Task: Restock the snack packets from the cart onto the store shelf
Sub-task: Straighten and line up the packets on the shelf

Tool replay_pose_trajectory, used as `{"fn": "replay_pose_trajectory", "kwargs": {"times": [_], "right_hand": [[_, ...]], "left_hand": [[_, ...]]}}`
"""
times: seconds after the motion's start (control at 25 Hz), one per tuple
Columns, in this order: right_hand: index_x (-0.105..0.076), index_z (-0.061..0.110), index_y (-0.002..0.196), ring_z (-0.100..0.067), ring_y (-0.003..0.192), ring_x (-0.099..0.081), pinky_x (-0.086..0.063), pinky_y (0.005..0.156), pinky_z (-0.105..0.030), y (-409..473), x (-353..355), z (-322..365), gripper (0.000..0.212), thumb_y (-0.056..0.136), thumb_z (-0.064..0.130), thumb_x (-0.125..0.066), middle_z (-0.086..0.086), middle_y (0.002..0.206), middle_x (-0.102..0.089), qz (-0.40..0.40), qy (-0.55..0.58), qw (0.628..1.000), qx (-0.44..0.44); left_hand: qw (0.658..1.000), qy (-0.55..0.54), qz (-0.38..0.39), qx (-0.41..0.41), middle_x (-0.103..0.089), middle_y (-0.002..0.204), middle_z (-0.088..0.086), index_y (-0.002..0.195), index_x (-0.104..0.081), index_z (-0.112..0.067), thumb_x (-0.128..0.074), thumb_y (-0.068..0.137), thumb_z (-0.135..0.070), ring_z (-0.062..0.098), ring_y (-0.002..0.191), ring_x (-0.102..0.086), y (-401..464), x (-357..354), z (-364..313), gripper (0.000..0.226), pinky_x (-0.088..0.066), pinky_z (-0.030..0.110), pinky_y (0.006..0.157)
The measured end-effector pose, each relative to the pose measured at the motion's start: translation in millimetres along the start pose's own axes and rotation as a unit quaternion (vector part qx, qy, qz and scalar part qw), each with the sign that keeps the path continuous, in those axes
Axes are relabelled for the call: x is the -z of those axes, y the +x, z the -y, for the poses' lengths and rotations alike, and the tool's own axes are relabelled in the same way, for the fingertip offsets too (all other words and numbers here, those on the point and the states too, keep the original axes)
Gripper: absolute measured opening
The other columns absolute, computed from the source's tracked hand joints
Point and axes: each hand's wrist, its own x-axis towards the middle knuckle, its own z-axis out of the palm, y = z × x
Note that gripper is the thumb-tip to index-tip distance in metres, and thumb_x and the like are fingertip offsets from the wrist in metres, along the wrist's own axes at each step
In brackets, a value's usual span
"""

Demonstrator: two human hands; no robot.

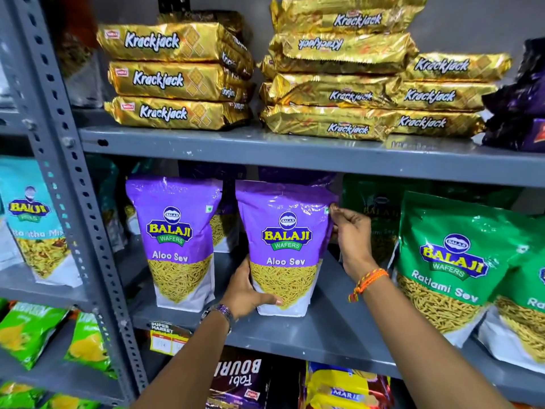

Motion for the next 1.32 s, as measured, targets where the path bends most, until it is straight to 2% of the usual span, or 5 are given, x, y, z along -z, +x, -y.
{"fn": "replay_pose_trajectory", "kwargs": {"times": [0.6,0.84,1.04,1.2,1.32], "right_hand": [[-0.076,0.019,0.093,-0.021,0.087,-0.063,-0.052,0.08,-0.037,-22.1,27.9,8.7,0.008,0.09,0.017,-0.068,-0.003,0.088,-0.074,0.013,-0.023,1.0,-0.012],[-0.052,0.022,0.113,-0.032,0.108,-0.063,-0.052,0.094,-0.029,-140.2,165.3,2.4,0.063,0.066,0.018,-0.093,-0.015,0.119,-0.061,-0.401,-0.204,0.892,0.045],[-0.05,0.021,0.124,-0.028,0.114,-0.066,-0.055,0.098,-0.052,-130.7,231.1,-37.2,0.104,0.039,0.064,-0.093,-0.009,0.126,-0.064,-0.259,-0.288,0.917,-0.099],[-0.053,0.027,0.125,-0.024,0.111,-0.067,-0.056,0.094,-0.046,-104.6,243.9,-24.2,0.098,0.042,0.057,-0.096,0.0,0.123,-0.069,-0.191,-0.325,0.921,-0.094],[-0.055,0.025,0.12,-0.026,0.106,-0.07,-0.057,0.094,-0.049,-92.1,249.2,-20.3,0.084,0.049,0.038,-0.099,-0.002,0.117,-0.073,-0.153,-0.32,0.93,-0.099]], "left_hand": [[0.999,-0.009,0.021,0.027,-0.072,0.119,-0.005,0.13,-0.05,-0.03,-0.101,0.038,-0.019,0.016,0.117,-0.065,-2.0,-3.1,-3.2,0.106,-0.053,0.043,0.101],[1.0,0.002,0.02,0.024,-0.07,0.121,0.001,0.135,-0.047,-0.018,-0.098,0.045,-0.003,0.018,0.115,-0.065,-7.7,-7.5,-8.8,0.104,-0.053,0.043,0.1],[0.996,-0.051,-0.065,0.021,-0.064,0.128,0.012,0.135,-0.042,-0.005,-0.096,0.04,0.002,0.023,0.11,-0.063,-17.2,-12.4,-16.3,0.11,-0.058,0.034,0.089],[0.923,0.024,-0.384,0.018,-0.062,0.098,0.014,0.106,-0.049,-0.016,-0.099,0.043,-0.021,0.036,0.089,-0.062,-65.5,-65.1,-44.3,0.08,-0.051,0.047,0.082],[0.964,-0.024,-0.259,-0.048,-0.052,0.08,-0.001,0.087,-0.047,-0.033,-0.092,0.058,-0.011,0.025,0.07,-0.054,-85.2,-150.9,-71.3,0.058,-0.047,0.038,0.071]]}}
